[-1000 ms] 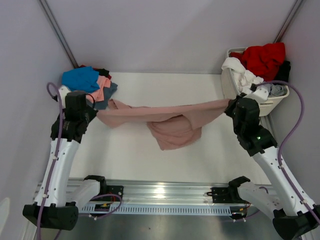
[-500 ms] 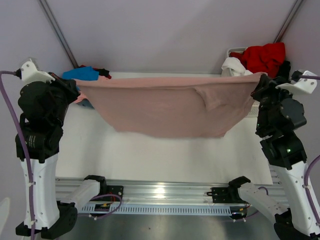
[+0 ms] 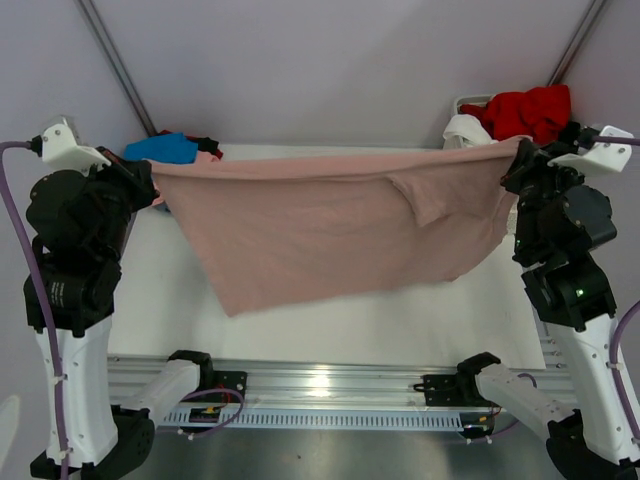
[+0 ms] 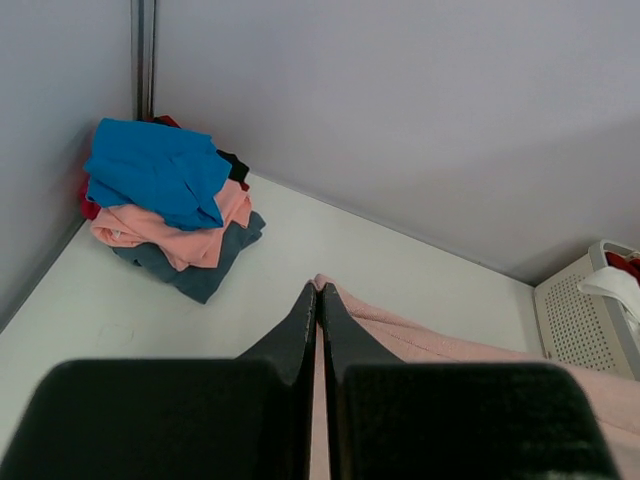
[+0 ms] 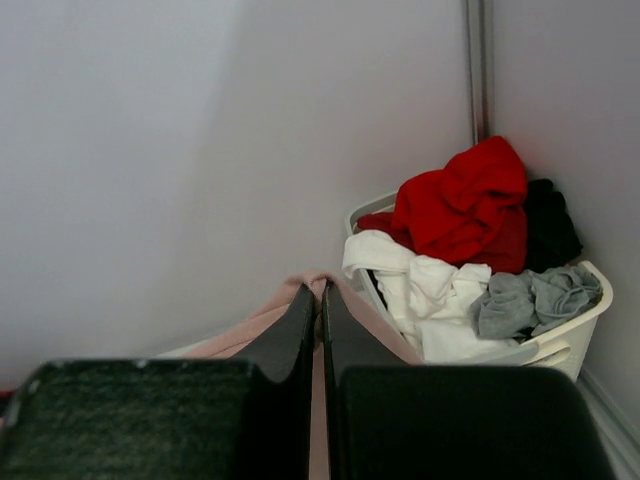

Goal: Fold and stack the t-shirts
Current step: Flatten out the tshirt

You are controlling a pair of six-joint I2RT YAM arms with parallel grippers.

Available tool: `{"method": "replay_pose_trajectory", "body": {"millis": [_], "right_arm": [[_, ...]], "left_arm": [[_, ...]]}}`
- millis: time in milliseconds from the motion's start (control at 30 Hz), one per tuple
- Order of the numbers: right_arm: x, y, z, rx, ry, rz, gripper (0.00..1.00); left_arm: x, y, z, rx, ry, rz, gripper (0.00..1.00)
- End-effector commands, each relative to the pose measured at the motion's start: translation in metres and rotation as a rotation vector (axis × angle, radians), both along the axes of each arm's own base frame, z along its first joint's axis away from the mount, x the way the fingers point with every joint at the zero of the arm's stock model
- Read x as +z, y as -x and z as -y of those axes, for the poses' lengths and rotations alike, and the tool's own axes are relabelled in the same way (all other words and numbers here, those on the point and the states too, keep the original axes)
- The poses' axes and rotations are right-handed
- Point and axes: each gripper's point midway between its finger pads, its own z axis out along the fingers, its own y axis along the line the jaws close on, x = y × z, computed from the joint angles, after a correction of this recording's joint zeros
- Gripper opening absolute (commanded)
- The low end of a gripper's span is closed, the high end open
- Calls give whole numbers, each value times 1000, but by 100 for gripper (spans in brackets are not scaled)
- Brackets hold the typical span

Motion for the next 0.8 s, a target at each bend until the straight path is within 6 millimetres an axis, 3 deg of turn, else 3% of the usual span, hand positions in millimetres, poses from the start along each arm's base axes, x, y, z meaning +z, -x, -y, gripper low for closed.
{"method": "replay_pose_trajectory", "body": {"millis": [0, 233, 400, 500, 633, 767], "right_arm": [[12, 5, 2, 6, -2, 34, 0], [20, 5, -19, 129, 9, 55, 0], [29, 16, -19, 152, 18, 69, 0], [34, 32, -13, 153, 26, 84, 0], [46, 71, 6, 136, 31, 130, 0], [58, 101, 20, 120, 41, 195, 0]], "left_arm": [[10, 4, -5, 13, -51, 38, 0], [19, 17, -8, 23, -97, 69, 1], [33, 37, -13, 36, -169, 127, 1], [38, 56, -16, 34, -197, 167, 1], [34, 77, -23, 36, -234, 211, 1], [49, 113, -41, 69, -249, 322, 1]]}}
